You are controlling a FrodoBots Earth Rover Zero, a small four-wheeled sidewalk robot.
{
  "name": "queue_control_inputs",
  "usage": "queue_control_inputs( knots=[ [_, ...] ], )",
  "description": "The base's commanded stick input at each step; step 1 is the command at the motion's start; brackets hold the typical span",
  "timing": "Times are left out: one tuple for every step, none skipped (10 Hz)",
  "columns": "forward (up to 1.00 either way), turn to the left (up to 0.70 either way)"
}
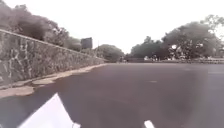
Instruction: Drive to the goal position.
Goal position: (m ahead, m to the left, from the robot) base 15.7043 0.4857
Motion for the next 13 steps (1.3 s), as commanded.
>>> queue_control_inputs(
  knots=[
    [0.50,0.00],
    [0.50,0.00],
    [0.50,0.00],
    [0.50,0.00],
    [0.50,0.00],
    [0.50,0.00],
    [0.50,0.00],
    [0.50,0.00],
    [0.50,0.00],
    [0.50,0.00],
    [0.50,0.00],
    [0.50,0.00],
    [0.50,0.00]
  ],
)
